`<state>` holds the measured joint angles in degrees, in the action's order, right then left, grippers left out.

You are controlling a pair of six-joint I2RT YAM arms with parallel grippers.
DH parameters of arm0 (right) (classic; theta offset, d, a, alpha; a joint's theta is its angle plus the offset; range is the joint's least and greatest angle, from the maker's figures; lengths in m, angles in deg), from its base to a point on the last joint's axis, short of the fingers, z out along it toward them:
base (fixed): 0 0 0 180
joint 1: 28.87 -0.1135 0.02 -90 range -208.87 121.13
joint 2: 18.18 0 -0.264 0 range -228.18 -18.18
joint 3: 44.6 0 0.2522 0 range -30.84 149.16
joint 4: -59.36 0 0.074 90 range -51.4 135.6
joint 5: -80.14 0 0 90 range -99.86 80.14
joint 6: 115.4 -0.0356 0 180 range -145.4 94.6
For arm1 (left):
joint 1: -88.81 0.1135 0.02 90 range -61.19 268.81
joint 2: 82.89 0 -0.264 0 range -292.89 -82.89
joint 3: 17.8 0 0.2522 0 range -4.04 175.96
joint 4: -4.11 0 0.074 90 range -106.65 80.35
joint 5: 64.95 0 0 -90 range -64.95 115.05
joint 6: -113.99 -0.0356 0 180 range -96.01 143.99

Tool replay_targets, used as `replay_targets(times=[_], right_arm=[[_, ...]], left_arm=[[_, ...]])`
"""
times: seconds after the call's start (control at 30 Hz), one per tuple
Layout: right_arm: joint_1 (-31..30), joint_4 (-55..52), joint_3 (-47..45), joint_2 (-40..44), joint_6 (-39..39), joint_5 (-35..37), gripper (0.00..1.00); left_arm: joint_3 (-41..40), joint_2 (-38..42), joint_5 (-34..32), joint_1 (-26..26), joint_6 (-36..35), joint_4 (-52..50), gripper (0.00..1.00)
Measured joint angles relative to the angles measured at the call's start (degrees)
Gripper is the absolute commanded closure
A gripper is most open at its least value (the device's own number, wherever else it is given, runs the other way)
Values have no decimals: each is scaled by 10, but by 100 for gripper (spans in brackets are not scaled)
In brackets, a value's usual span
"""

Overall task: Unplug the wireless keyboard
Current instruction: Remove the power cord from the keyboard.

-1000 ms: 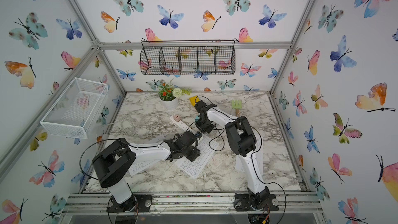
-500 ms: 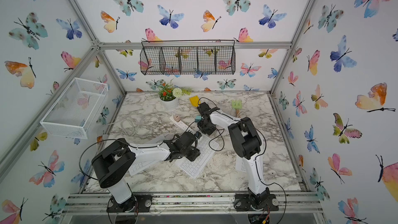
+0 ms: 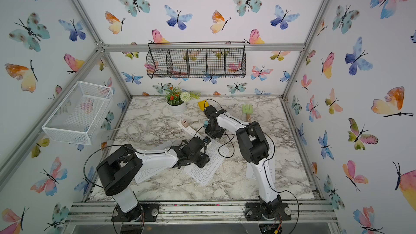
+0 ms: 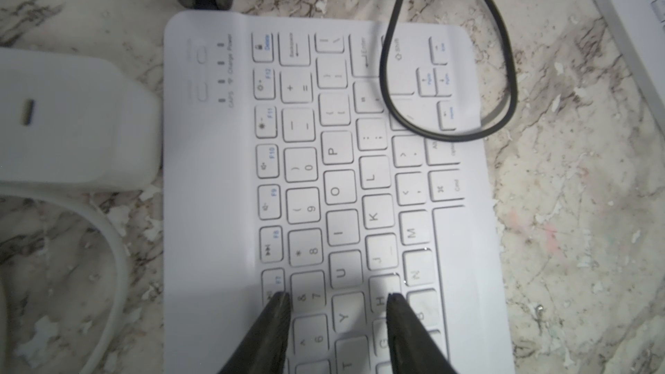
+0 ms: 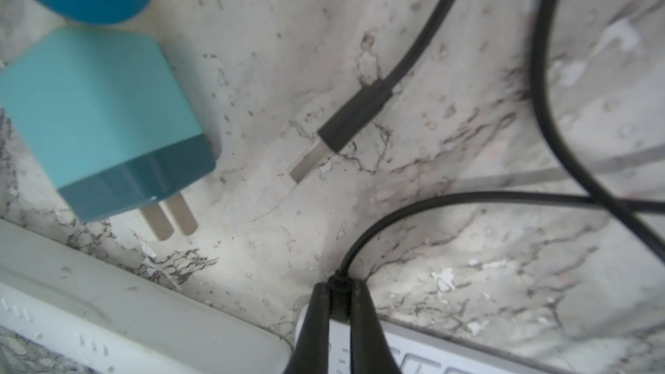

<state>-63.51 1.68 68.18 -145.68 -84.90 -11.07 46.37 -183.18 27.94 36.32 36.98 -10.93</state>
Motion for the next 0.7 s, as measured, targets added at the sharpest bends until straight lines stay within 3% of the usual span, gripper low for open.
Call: replay_targets(times=[0.33, 0.43, 0.7], right_arm=[[11, 88, -113, 62, -185, -20, 98], [11, 62, -83, 47, -167, -11, 98], [10, 44, -1, -2, -4, 55, 98]], left_arm=[[0, 0, 2, 0, 1, 0, 54], [0, 0, 2, 0, 1, 0, 54], [0, 0, 2, 0, 1, 0, 54]])
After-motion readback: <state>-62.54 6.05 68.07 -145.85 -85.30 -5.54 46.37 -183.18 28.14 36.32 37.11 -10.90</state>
